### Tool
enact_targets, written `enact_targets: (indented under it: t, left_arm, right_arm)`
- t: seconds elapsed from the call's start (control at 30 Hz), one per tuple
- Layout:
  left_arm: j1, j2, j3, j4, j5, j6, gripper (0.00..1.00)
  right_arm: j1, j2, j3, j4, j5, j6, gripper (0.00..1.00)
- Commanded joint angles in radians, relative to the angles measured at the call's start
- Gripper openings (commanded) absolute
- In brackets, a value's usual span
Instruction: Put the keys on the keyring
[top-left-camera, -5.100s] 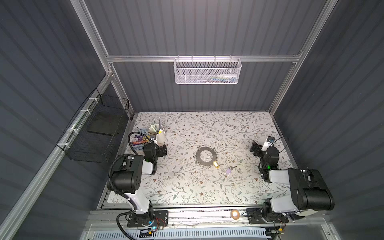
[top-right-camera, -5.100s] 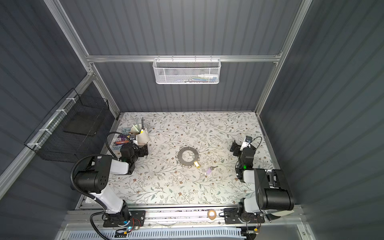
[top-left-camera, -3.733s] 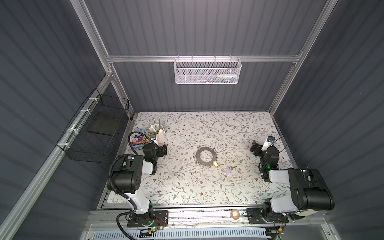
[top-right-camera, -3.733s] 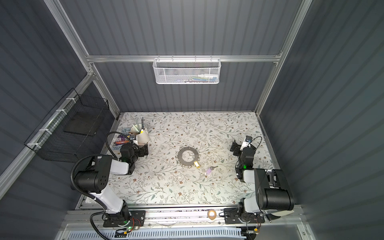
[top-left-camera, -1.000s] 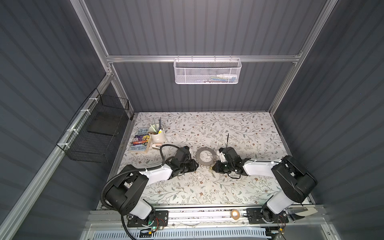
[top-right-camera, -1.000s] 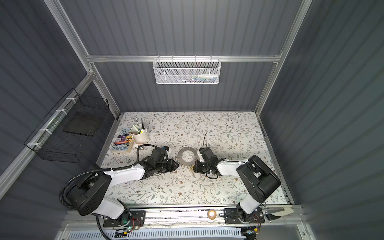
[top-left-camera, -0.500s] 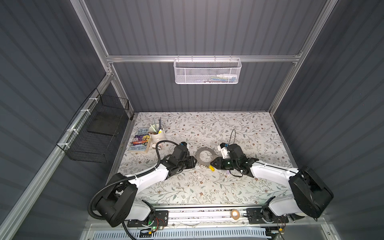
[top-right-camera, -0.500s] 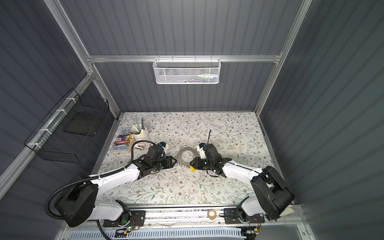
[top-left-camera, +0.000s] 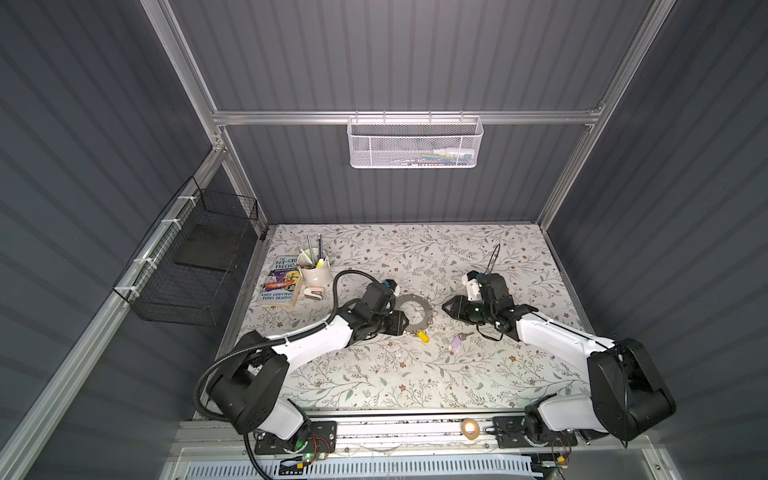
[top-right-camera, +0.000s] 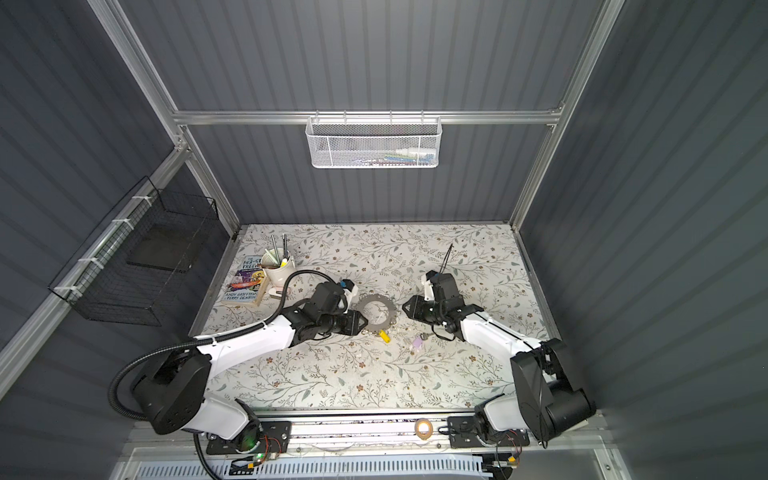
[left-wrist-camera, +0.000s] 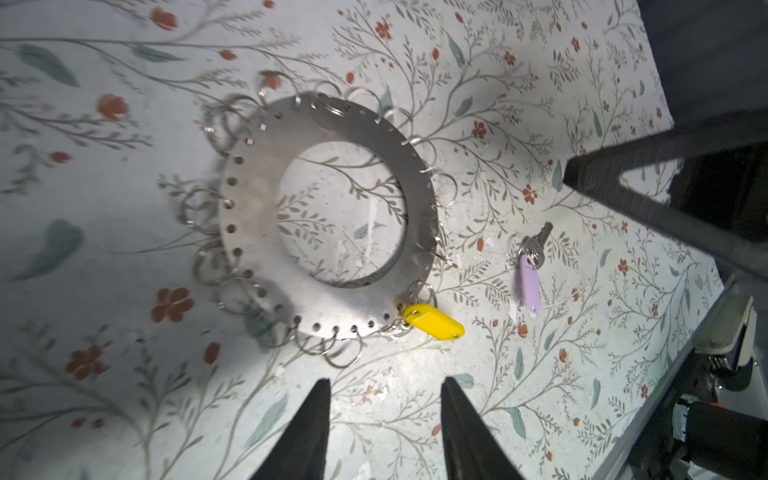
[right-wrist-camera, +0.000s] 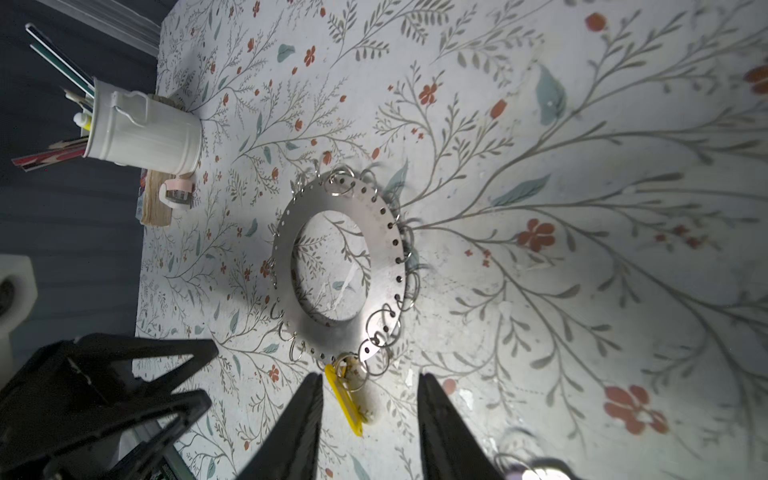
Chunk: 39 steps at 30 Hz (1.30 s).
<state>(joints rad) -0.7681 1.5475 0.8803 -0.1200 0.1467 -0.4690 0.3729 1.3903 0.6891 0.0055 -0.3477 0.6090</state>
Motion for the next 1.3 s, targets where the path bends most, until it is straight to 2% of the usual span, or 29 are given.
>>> enact_targets:
  t: [0.0,0.1,0.2,0.27,0.37,0.5,0.67,0.9,1.1,1.27]
  left_arm:
    - [-0.027,0.076,0.069,-0.065,0.018,0.043,0.44]
    - [-0.040,0.119,0.099,-0.070,-0.024,0.034,0.43]
    - [-0.040,0.128,0.106,-0.092,-0.128,0.003,0.42]
    - [-0.040,0.129,0.097,-0.088,-0.158,-0.006,0.42]
    - [-0.040,0.124,0.072,-0.056,-0.151,-0.024,0.42]
    - [-0.040,0.094,0.025,-0.018,-0.170,-0.049,0.42]
    - [-0.039,0.070,-0.001,-0.004,-0.176,-0.058,0.43]
    - [-0.040,0.070,-0.016,0.001,-0.178,-0.054,0.43]
    - [-0.040,0.068,-0.020,0.002,-0.174,-0.054,0.43]
    - [-0.040,0.051,-0.025,-0.006,-0.188,-0.056,0.43]
  right_arm:
    - [-0.007,0.001,-0.029,0.032,-0.016,-0.034,0.41]
    - [0.001,0.040,-0.026,0.032,-0.019,-0.054,0.41]
    - [0.046,0.091,0.023,-0.003,0.000,-0.070,0.41]
    - [0.093,0.120,0.070,-0.041,0.090,-0.089,0.42]
    - [0.154,0.174,0.149,-0.100,0.163,-0.109,0.42]
    - [0.196,0.228,0.196,-0.082,0.138,-0.102,0.32]
    - [0.221,0.299,0.247,-0.089,0.116,-0.095,0.26]
    - [0.235,0.365,0.299,-0.155,0.172,-0.098,0.24]
    - [0.235,0.359,0.299,-0.195,0.234,-0.094,0.24]
    - [0.233,0.369,0.302,-0.223,0.242,-0.105,0.24]
